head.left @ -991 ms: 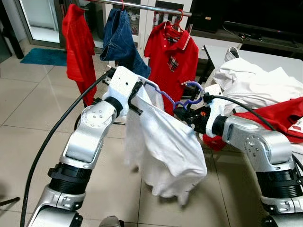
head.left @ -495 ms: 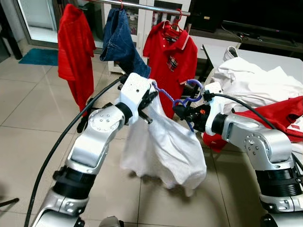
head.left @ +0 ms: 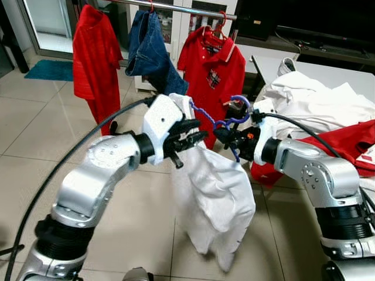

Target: Hang hanger

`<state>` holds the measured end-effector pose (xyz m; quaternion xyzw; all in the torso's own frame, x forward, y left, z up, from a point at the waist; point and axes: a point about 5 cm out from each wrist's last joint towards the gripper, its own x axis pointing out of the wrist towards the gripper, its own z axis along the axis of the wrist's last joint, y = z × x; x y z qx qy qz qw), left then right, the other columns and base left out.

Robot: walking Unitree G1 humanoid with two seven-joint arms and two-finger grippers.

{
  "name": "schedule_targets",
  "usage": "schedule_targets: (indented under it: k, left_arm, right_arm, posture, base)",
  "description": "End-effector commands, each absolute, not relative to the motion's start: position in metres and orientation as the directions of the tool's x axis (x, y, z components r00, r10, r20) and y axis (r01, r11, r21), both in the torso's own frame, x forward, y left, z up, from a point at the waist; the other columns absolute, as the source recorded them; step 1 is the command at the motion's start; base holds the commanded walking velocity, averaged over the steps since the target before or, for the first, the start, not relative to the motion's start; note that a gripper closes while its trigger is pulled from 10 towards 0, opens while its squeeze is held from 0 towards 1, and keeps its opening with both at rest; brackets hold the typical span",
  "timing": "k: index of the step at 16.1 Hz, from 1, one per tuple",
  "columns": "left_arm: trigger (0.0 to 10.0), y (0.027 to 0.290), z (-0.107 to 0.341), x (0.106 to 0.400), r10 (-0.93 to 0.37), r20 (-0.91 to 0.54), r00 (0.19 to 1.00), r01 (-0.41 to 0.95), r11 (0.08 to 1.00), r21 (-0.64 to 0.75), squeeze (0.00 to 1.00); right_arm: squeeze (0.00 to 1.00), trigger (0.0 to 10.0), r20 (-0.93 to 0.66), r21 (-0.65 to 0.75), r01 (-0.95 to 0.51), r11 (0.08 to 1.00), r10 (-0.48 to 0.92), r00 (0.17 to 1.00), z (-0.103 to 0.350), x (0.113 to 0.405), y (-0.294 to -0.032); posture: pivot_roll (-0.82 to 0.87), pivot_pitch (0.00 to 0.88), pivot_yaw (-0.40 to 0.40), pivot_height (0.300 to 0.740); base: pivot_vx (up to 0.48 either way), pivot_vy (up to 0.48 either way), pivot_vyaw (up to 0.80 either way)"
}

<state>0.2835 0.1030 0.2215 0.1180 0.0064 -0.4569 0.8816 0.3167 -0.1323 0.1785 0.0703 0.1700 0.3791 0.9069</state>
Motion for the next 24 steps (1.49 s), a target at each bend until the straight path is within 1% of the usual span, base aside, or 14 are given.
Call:
schedule_targets:
  k: [1,2,4,6,8,11,12,13,14,16,19,22,23,24]
  left_arm:
    - [10.0,0.109,0.245,0.289,-0.807,-0.049,0.588,0.797,0.568,0.205,0.09]
    - [10.0,0.122,0.267,0.294,-0.812,-0.001,0.584,0.797,0.573,0.192,1.00]
    - [10.0,0.156,0.291,0.294,-0.847,-0.080,0.526,0.823,0.482,0.301,1.00]
    - [10.0,0.167,0.292,0.291,-0.858,-0.142,0.493,0.843,0.432,0.321,1.00]
    - [10.0,0.193,0.285,0.286,-0.864,-0.338,0.372,0.920,0.296,0.257,1.00]
    - [10.0,0.205,0.279,0.289,-0.873,-0.390,0.293,0.954,0.240,0.178,1.00]
    - [10.0,0.204,0.275,0.289,-0.891,-0.385,0.241,0.969,0.199,0.146,0.36]
    - [10.0,0.202,0.273,0.290,-0.896,-0.389,0.214,0.975,0.169,0.148,0.00]
    - [10.0,0.195,0.268,0.290,-0.915,-0.384,0.123,0.990,0.086,0.112,0.00]
    - [10.0,0.185,0.261,0.294,-0.922,-0.382,0.062,0.996,0.034,0.079,0.00]
    - [10.0,0.175,0.238,0.316,-0.859,-0.506,0.082,0.993,0.029,0.110,0.00]
    - [10.0,0.167,0.229,0.328,-0.841,-0.534,0.085,0.993,0.024,0.119,0.00]
    - [3.2,0.164,0.228,0.328,-0.848,-0.526,0.061,0.995,0.010,0.099,0.00]
    - [0.5,0.161,0.228,0.328,-0.852,-0.522,0.050,0.995,-0.001,0.096,0.00]
  right_arm:
    - [0.00,10.0,-0.227,0.194,-0.704,0.684,0.729,0.646,0.190,0.319,-0.133]
    - [0.00,10.0,-0.227,0.154,-0.751,0.642,0.763,0.606,0.193,0.317,-0.133]
    - [0.00,10.0,-0.236,0.084,-0.831,0.550,0.821,0.520,0.198,0.312,-0.135]
    - [0.00,10.0,-0.245,0.058,-0.861,0.505,0.843,0.478,0.199,0.309,-0.136]
    - [0.00,10.0,-0.288,-0.002,-0.947,0.321,0.907,0.308,0.203,0.296,-0.137]
    - [0.00,10.0,-0.329,-0.069,-0.967,0.244,0.910,0.253,0.206,0.294,-0.137]
    - [0.00,10.0,-0.339,-0.097,-0.971,0.218,0.910,0.238,0.208,0.292,-0.134]
    - [0.00,10.0,-0.343,-0.113,-0.972,0.205,0.910,0.232,0.209,0.292,-0.131]
    - [0.00,10.0,-0.354,-0.146,-0.973,0.179,0.909,0.220,0.210,0.291,-0.126]
    - [0.00,10.0,-0.366,-0.169,-0.973,0.157,0.907,0.210,0.212,0.289,-0.120]
    - [0.00,10.0,-0.432,-0.212,-0.971,0.108,0.881,0.192,0.212,0.285,-0.114]
    - [0.00,10.0,-0.464,-0.228,-0.971,0.070,0.869,0.171,0.213,0.281,-0.110]
    - [0.00,10.0,-0.467,-0.229,-0.971,0.066,0.868,0.169,0.213,0.280,-0.109]
    - [0.00,10.0,-0.469,-0.230,-0.971,0.064,0.867,0.168,0.214,0.279,-0.109]
  posture:
    - [0.11,0.000,-0.111,0.740]
    - [0.11,0.000,-0.112,0.740]
    - [0.12,0.000,-0.108,0.740]
    - [0.13,0.000,-0.107,0.740]
    - [0.14,0.000,-0.106,0.740]
    - [0.15,0.000,-0.110,0.740]
    - [0.15,0.000,-0.111,0.740]
    - [0.15,0.000,-0.112,0.740]
    - [0.15,0.000,-0.111,0.740]
    - [0.14,0.000,-0.108,0.740]
    - [0.13,0.000,-0.100,0.740]
    - [0.12,0.000,-0.093,0.740]
    - [0.12,0.000,-0.093,0.740]
    - [0.12,0.000,-0.093,0.740]
  base:
    - [0.000,0.000,0.00]
    - [0.000,0.000,0.00]
    - [0.000,0.000,0.00]
    - [0.000,0.000,0.00]
    - [0.000,0.000,0.00]
    - [0.000,0.000,0.00]
    - [0.000,0.000,0.00]
    - [0.000,0.000,0.00]
    - [0.000,0.000,0.00]
    - [0.000,0.000,0.00]
    - [0.000,0.000,0.00]
    - [0.000,0.000,0.00]
    - [0.000,0.000,0.00]
    - [0.000,0.000,0.00]
